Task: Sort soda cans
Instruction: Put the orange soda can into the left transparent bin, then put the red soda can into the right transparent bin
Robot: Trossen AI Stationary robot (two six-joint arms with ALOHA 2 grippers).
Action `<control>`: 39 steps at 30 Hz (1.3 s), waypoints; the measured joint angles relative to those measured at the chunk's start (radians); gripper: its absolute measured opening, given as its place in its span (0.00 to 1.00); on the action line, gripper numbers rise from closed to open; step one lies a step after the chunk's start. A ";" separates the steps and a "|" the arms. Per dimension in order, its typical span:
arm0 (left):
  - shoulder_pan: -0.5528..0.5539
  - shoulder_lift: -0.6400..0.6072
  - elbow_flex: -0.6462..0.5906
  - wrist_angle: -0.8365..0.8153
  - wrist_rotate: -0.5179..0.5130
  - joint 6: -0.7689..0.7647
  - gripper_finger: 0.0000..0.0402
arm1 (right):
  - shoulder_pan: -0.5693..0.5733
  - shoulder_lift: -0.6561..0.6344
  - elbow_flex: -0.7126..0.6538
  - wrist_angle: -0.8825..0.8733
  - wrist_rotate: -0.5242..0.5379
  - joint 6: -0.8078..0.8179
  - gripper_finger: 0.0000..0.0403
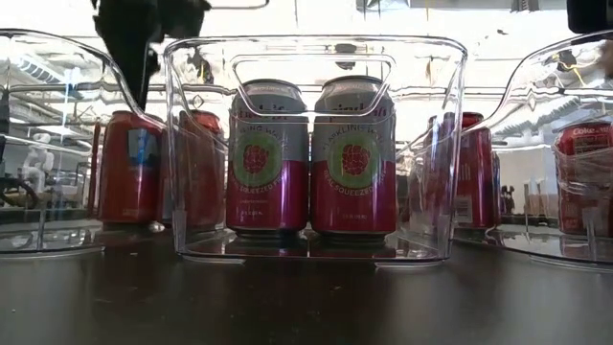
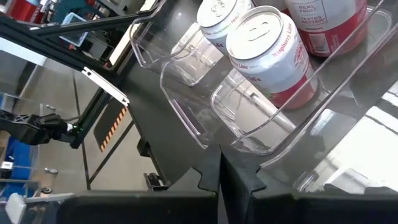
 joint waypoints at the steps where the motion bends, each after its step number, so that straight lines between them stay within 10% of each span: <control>1: 0.000 -0.010 0.019 -0.009 -0.013 -0.001 0.97 | 0.000 0.000 0.000 0.007 0.001 0.000 0.00; 20: -0.010 -0.370 0.070 -0.118 -0.164 -0.112 0.97 | -0.218 -0.076 0.060 0.055 -0.031 -0.292 0.00; 30: -0.059 -0.683 -0.283 0.302 -0.020 -0.007 0.97 | -0.523 0.024 0.432 -0.296 -0.302 -0.593 0.00; 39: -0.067 -0.699 -0.402 0.349 -0.021 -0.008 0.97 | -0.807 0.273 0.789 -0.506 -0.475 -0.849 0.00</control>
